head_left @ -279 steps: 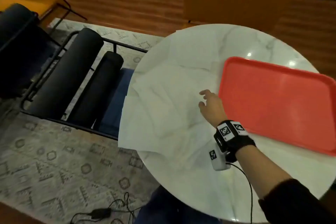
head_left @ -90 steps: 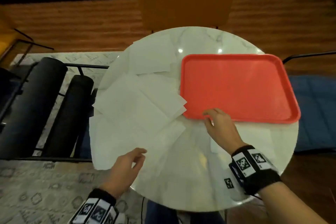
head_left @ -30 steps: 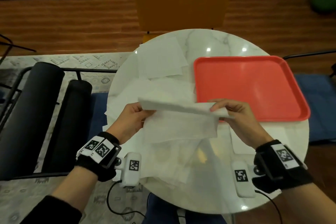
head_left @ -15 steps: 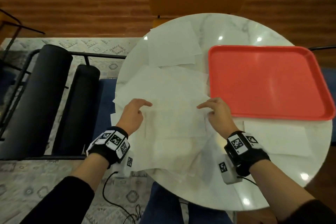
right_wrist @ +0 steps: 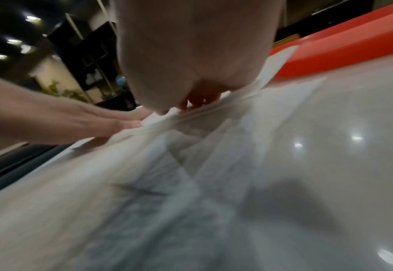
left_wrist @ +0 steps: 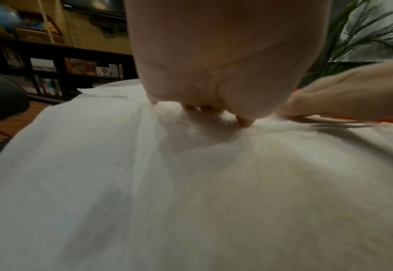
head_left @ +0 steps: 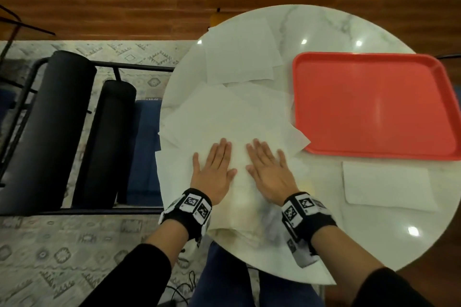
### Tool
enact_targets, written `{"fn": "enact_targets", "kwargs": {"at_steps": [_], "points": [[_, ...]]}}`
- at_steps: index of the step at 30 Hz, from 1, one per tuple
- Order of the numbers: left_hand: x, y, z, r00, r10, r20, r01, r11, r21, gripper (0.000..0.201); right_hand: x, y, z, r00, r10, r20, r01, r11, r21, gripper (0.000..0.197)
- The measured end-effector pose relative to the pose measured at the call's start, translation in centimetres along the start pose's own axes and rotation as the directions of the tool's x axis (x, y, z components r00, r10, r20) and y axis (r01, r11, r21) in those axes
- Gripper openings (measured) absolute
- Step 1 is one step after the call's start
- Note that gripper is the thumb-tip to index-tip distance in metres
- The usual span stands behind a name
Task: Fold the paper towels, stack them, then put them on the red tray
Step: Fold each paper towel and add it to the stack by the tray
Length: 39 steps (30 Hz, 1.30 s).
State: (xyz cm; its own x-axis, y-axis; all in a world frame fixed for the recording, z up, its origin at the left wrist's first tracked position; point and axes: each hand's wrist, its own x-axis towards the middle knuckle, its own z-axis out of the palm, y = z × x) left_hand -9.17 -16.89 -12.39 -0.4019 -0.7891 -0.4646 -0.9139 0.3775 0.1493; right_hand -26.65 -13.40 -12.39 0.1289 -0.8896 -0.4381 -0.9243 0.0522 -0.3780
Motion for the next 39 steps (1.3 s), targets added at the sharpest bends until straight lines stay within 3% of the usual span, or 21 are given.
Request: {"fn": "enact_targets", "kwargs": {"at_steps": [5, 9, 13, 15, 17, 19, 22, 26, 29, 32, 39], "points": [[0.0, -0.3, -0.1, 1.000, -0.017, -0.004, 0.018, 0.999, 0.030, 0.074, -1.0, 3.5, -0.7, 0.989, 0.148, -0.026, -0.149, 0.987, -0.054, 0.062], [0.3, 0.8, -2.0, 0.973, 0.001, -0.229, 0.017, 0.997, 0.075, 0.067, -0.9, 3.1, -0.9, 0.988, 0.148, -0.042, -0.150, 0.988, -0.042, 0.063], [0.8, 1.9, -5.2, 0.973, -0.032, -0.230, 0.031, 0.999, -0.008, 0.034, -1.0, 2.0, -2.7, 0.983, 0.160, -0.088, -0.158, 0.987, 0.031, 0.069], [0.4, 2.7, -6.8, 0.970, 0.023, -0.244, -0.049, 0.994, -0.100, 0.019, -1.4, 2.0, -4.6, 0.979, 0.151, -0.135, -0.120, 0.971, 0.209, 0.073], [-0.7, 3.8, -8.5, 0.978, 0.089, -0.190, -0.154, 0.920, -0.360, 0.013, -2.3, 2.9, -6.7, 0.965, 0.179, -0.193, -0.087, 0.908, 0.410, 0.066], [-2.2, 5.0, -10.3, 0.976, 0.144, -0.165, -0.216, 0.760, -0.613, 0.012, -4.0, 4.5, -8.7, 0.955, 0.250, -0.162, -0.103, 0.787, 0.608, 0.043], [-4.2, 6.8, -12.0, 0.967, 0.161, -0.197, -0.254, 0.630, -0.734, 0.015, -7.2, 7.4, -10.3, 0.966, 0.248, -0.079, -0.056, 0.495, 0.867, 0.011], [-5.1, 8.9, -11.8, 0.973, 0.165, -0.159, -0.223, 0.518, -0.826, 0.015, -11.1, 11.3, -10.5, 0.954, 0.284, -0.096, 0.004, 0.309, 0.951, 0.004], [-4.9, 9.9, -10.2, 0.987, 0.120, -0.108, -0.157, 0.552, -0.819, 0.020, -14.1, 15.6, -10.3, 0.904, 0.419, -0.090, -0.026, 0.265, 0.964, 0.009], [-5.4, 9.6, -8.2, 0.998, 0.054, -0.040, -0.065, 0.604, -0.795, 0.025, -16.3, 20.6, -10.4, 0.846, 0.526, -0.088, -0.092, 0.306, 0.948, 0.011], [-8.8, 5.9, -3.6, 0.989, -0.145, 0.043, 0.130, 0.676, -0.725, 0.017, -16.8, 28.7, -9.3, 0.796, 0.605, -0.017, -0.224, 0.321, 0.920, 0.011]]}}
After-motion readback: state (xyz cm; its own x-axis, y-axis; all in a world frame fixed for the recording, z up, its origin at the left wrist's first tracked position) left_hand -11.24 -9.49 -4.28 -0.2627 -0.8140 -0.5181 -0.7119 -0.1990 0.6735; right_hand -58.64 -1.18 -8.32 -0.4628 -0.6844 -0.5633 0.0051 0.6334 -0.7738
